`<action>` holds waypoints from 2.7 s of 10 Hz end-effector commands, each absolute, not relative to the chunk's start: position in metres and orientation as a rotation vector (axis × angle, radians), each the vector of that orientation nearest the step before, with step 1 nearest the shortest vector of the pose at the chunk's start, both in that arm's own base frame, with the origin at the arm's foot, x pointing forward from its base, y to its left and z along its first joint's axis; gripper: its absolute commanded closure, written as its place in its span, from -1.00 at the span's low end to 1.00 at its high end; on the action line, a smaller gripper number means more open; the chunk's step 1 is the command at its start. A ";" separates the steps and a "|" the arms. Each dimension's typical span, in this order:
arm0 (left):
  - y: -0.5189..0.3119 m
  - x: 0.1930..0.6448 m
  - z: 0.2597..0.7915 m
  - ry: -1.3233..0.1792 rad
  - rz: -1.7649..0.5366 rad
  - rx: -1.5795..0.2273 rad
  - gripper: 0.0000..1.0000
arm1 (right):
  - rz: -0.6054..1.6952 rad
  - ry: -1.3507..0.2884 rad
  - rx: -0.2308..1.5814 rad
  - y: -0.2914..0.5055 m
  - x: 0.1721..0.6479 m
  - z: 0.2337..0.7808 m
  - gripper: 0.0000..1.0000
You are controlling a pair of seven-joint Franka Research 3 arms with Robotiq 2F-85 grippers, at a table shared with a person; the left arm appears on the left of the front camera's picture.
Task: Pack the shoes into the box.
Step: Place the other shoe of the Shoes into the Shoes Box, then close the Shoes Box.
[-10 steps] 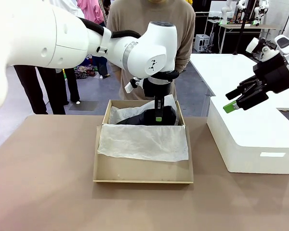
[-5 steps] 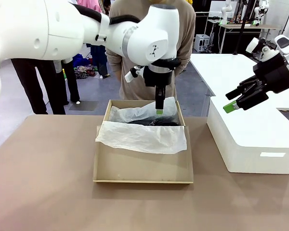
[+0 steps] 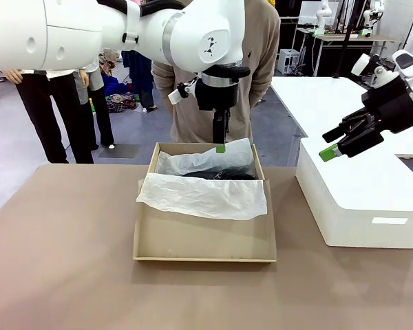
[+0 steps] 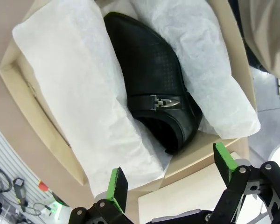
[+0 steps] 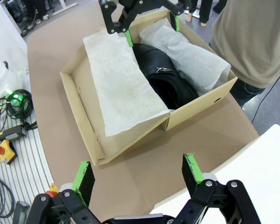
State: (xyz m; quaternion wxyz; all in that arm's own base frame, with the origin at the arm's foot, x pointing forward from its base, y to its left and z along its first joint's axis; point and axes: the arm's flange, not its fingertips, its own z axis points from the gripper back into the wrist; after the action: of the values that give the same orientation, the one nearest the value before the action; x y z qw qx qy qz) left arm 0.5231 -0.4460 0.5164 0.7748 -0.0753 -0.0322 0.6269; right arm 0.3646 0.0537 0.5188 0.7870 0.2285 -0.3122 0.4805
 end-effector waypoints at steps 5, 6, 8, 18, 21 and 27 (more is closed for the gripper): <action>-0.454 0.516 0.519 -0.093 1.362 -0.167 -1.00 | 1.052 -0.709 0.519 0.055 0.367 0.517 -1.00; -0.454 0.516 0.519 -0.093 1.362 -0.167 -1.00 | 1.052 -0.709 0.519 0.055 0.367 0.517 -1.00; -0.454 0.516 0.519 -0.093 1.362 -0.167 -1.00 | 1.052 -0.709 0.519 0.055 0.367 0.517 -1.00; -0.421 0.472 0.568 0.070 0.624 -0.062 -1.00 | 1.052 -0.709 0.519 0.055 0.367 0.517 -1.00; -0.382 0.460 0.586 0.106 0.202 0.009 -1.00 | 1.052 -0.709 0.519 0.055 0.367 0.517 -1.00; -0.249 0.451 0.598 0.051 -0.483 -0.258 -1.00 | 1.052 -0.709 0.519 0.055 0.367 0.517 -1.00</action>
State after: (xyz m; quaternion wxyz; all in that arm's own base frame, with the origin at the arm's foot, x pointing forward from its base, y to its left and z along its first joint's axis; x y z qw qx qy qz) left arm 0.4727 -0.2772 0.6183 0.9744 -0.0874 0.0165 -0.2065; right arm 0.3645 0.0539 0.5189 0.7870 0.2282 -0.3120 0.4809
